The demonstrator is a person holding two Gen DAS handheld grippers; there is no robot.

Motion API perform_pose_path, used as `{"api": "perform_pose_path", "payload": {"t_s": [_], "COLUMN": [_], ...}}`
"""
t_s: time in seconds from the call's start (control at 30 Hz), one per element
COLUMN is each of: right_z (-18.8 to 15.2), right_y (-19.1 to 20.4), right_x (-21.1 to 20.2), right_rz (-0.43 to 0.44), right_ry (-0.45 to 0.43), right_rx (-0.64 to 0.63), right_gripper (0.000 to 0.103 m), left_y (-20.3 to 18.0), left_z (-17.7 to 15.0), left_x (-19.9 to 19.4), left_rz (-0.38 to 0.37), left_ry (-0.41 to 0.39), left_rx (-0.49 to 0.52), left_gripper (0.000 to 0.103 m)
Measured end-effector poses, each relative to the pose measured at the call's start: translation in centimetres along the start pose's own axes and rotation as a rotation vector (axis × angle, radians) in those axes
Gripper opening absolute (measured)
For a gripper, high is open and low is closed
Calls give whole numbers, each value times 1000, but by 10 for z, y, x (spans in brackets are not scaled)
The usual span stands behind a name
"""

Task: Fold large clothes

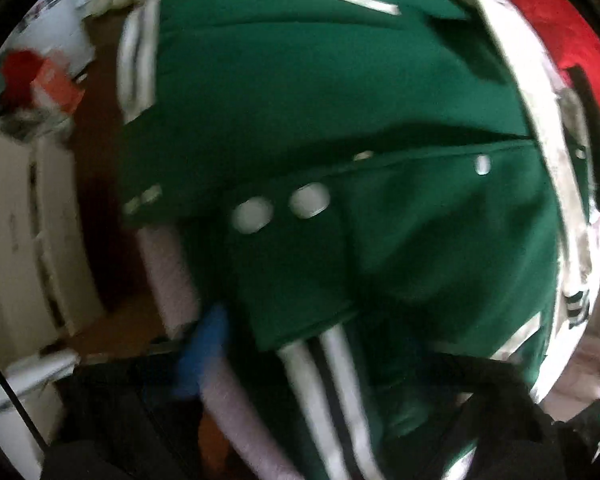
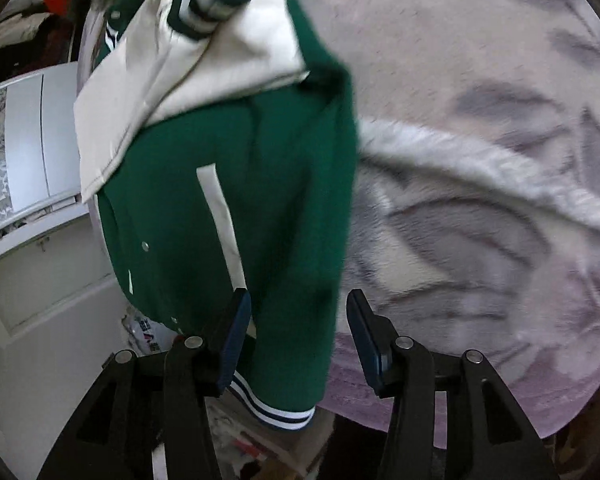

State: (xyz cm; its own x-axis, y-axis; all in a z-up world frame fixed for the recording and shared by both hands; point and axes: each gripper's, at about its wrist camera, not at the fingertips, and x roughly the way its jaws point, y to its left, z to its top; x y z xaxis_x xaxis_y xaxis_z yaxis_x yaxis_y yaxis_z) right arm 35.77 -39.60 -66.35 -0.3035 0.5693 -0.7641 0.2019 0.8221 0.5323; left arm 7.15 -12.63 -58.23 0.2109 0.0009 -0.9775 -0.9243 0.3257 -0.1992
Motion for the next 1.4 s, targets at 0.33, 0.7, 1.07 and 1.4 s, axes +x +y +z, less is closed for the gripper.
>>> {"api": "perform_pose_path", "payload": {"t_s": [0.33, 0.7, 1.07, 1.4], "right_z": [18, 48, 178, 281], "right_y": [-3, 6, 109, 175], "right_x": [-17, -70, -113, -65], "right_rz": [-60, 53, 33, -20], "right_ry": [-71, -194, -377, -437], "right_rx": [-12, 41, 19, 49], "right_gripper": [52, 52, 52, 52], "left_y": [34, -181, -441, -460], "left_z": [-12, 62, 223, 265], "left_x": [-17, -83, 40, 125], "left_rz": [51, -25, 99, 264], "left_ry": [-35, -207, -71, -68], "left_rx": [-100, 378, 774, 1047], "left_gripper": [1, 102, 102, 15]}}
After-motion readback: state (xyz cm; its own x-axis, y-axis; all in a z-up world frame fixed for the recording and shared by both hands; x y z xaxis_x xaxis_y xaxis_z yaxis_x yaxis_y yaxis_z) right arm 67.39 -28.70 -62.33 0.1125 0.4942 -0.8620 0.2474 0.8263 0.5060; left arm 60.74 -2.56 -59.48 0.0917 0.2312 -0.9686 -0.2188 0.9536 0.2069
